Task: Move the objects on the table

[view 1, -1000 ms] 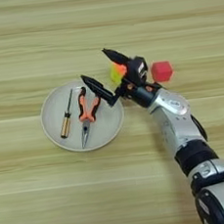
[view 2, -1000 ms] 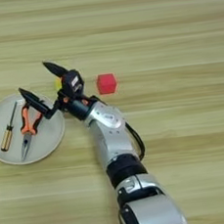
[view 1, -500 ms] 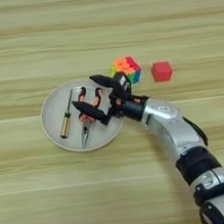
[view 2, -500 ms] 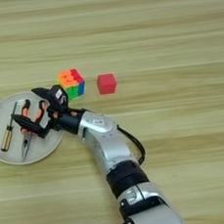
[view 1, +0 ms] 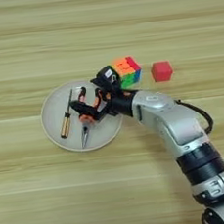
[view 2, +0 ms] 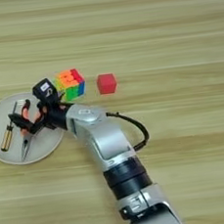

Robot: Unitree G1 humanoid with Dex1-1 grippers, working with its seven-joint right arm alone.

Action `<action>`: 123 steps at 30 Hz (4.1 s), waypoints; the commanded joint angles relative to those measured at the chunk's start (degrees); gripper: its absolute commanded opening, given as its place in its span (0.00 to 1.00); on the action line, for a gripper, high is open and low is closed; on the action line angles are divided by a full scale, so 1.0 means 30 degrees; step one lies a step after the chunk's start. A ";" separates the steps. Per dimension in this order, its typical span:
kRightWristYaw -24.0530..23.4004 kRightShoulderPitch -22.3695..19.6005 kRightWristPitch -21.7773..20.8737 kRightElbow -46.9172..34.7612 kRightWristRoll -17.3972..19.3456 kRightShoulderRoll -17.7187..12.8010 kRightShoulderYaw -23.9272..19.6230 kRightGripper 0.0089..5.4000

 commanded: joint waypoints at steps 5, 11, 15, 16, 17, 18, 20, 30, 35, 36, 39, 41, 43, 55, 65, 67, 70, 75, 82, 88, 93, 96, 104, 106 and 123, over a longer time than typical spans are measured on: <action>-0.0299 -0.1119 0.0426 -0.1079 -0.0298 -0.0141 0.0457 1.00; -0.0882 -0.1068 0.0697 -0.0916 -0.0917 -0.0309 0.0731 1.00; -0.1607 -0.0782 0.0483 -0.1142 -0.1832 -0.0461 0.1197 1.00; -0.1694 -0.0694 0.0484 -0.1203 -0.1957 -0.0464 0.1276 1.00; -0.1782 -0.0607 0.0473 -0.1294 -0.2106 -0.0509 0.1370 1.00; -0.1847 -0.0531 0.0467 -0.1382 -0.2223 -0.0552 0.1435 1.00; -0.1903 -0.0379 0.0507 -0.1593 -0.2349 -0.0613 0.1496 1.00; -0.1145 0.0617 0.1316 -0.3036 -0.1865 -0.1392 0.1217 1.00; -0.0685 0.0699 0.2502 -0.3874 -0.1108 -0.1436 0.0819 1.00; -0.0428 0.0661 0.2950 -0.3980 -0.0671 -0.1386 0.0594 1.00; -0.0194 0.0449 0.3624 -0.4132 -0.0234 -0.1499 0.0327 1.00; -0.0085 0.0292 0.3927 -0.4130 -0.0075 -0.1559 0.0312 1.00; -0.0025 0.0161 0.4217 -0.4029 0.0060 -0.1517 0.0278 1.00; -0.1136 -0.0735 0.4646 -0.1223 -0.0298 -0.0364 0.0976 1.00; -0.1317 -0.1755 0.3546 0.0665 -0.0856 0.0396 0.1999 1.00; -0.1375 -0.1945 0.3232 0.0941 -0.1064 0.0499 0.2265 1.00; -0.1441 -0.2177 0.2753 0.1343 -0.1426 0.0650 0.2653 1.00; -0.1395 -0.2341 0.1958 0.2198 -0.1845 0.0874 0.2984 1.00; -0.1206 -0.2222 0.0773 0.2812 -0.2201 0.0751 0.3082 0.88; -0.1185 -0.2331 0.0246 0.3629 -0.2344 0.0808 0.2867 0.77; -0.1219 -0.2435 -0.0073 0.4023 -0.2370 0.0807 0.2609 0.68; -0.1250 -0.2531 -0.0181 0.4215 -0.2368 0.0815 0.2427 0.61; -0.1378 -0.2616 -0.0440 0.4524 -0.2426 0.0897 0.2102 0.48; -0.1384 -0.2610 -0.0477 0.4553 -0.2420 0.0897 0.2045 0.45; -0.2824 -0.2725 -0.2313 0.3010 -0.2957 0.0920 0.1225 0.43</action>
